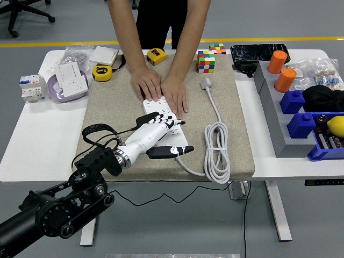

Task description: Pick up the plug,place it near the board,insert it into the board,press the button

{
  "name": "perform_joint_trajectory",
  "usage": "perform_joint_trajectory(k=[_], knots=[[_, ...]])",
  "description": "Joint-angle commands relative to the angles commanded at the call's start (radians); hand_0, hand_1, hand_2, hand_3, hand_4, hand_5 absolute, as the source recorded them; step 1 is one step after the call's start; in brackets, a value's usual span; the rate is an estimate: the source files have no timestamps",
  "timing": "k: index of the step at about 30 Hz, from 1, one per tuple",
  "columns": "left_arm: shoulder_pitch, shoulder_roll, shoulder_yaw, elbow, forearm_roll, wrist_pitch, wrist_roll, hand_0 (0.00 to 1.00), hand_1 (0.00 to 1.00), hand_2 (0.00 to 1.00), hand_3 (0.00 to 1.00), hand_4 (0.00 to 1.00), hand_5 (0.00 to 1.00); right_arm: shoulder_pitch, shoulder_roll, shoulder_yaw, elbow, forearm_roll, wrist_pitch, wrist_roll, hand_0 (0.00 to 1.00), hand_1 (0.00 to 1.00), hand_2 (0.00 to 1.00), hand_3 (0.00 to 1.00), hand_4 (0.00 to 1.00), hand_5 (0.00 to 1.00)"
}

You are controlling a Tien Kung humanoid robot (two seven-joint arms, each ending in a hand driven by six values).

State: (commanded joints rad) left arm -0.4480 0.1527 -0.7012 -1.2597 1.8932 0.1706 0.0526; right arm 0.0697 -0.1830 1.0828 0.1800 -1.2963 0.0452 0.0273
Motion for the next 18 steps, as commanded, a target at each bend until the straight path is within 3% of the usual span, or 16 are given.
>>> perform_joint_trajectory(k=[5, 6, 9, 11, 12, 17, 18], knots=[[0.017, 0.003, -0.009, -0.099, -0.099, 0.009, -0.024, 0.998, 0.972, 0.921, 0.899, 0.998, 0.998, -0.002, -0.001, 0.0, 0.0, -0.001, 0.001, 0.0, 0.93, 0.855, 0.798, 0.821, 0.998, 0.849], [0.025, 0.005, -0.009, -0.132, -0.132, 0.007, -0.017, 0.898, 0.897, 0.851, 0.858, 0.998, 0.979, -0.003, -0.001, 0.0, 0.0, -0.002, 0.001, -0.001, 0.929, 0.855, 0.797, 0.82, 0.998, 0.85], [0.047, 0.008, -0.017, -0.207, -0.156, 0.001, 0.037, 0.898, 0.897, 0.851, 0.858, 0.998, 0.979, -0.004, -0.002, -0.001, 0.0, 0.0, 0.001, 0.0, 0.929, 0.855, 0.797, 0.82, 0.998, 0.85], [0.058, 0.012, -0.033, -0.251, -0.117, -0.044, 0.113, 0.898, 0.897, 0.851, 0.858, 0.998, 0.979, -0.004, -0.002, -0.002, 0.0, 0.001, 0.002, 0.0, 0.929, 0.855, 0.797, 0.82, 0.998, 0.85], [0.06, 0.015, -0.039, -0.266, -0.093, -0.077, 0.152, 0.211, 0.085, 0.199, 0.735, 0.598, 0.349, -0.005, -0.002, -0.002, 0.0, 0.001, 0.002, 0.0, 0.928, 0.855, 0.793, 0.819, 0.998, 0.85], [0.052, 0.017, -0.062, -0.274, 0.027, -0.248, 0.313, 0.211, 0.085, 0.199, 0.735, 0.598, 0.349, -0.003, -0.003, -0.004, 0.0, 0.003, 0.002, 0.0, 0.928, 0.855, 0.793, 0.819, 0.998, 0.85], [0.05, 0.015, -0.065, -0.269, 0.05, -0.279, 0.335, 0.146, 0.033, 0.15, 0.796, 0.459, 0.165, -0.002, -0.003, -0.007, 0.0, 0.006, 0.002, 0.001, 0.927, 0.855, 0.793, 0.819, 0.998, 0.85]])
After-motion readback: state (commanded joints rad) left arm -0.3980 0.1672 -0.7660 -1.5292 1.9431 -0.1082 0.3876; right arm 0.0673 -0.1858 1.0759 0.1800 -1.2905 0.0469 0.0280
